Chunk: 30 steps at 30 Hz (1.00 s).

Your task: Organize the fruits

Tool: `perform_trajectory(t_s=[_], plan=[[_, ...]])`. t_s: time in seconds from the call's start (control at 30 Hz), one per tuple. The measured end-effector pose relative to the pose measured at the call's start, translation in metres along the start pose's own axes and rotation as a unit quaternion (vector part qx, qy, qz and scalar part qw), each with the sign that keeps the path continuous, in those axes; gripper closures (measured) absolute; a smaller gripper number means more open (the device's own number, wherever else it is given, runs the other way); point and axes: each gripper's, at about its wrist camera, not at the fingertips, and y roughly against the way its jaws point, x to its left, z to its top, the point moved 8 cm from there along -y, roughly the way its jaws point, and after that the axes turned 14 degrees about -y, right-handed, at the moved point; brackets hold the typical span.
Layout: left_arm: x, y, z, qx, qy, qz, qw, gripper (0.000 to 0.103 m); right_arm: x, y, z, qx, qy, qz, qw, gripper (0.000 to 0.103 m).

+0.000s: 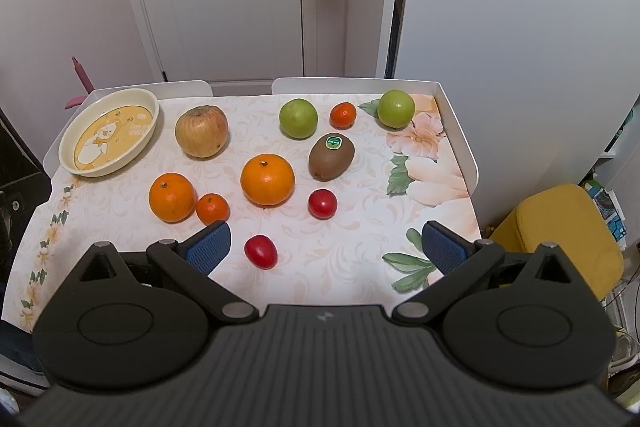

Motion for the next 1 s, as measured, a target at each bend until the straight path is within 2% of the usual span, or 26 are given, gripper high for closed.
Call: perform_trajectory(t_s=[1.0], plan=[[0.0004,0.0016,0.0027,-0.006,0.003,0.001,1.0,0.0,0.0022,0.0001,-0.0007,0.001,0.002,0.002,1.0,0.0]])
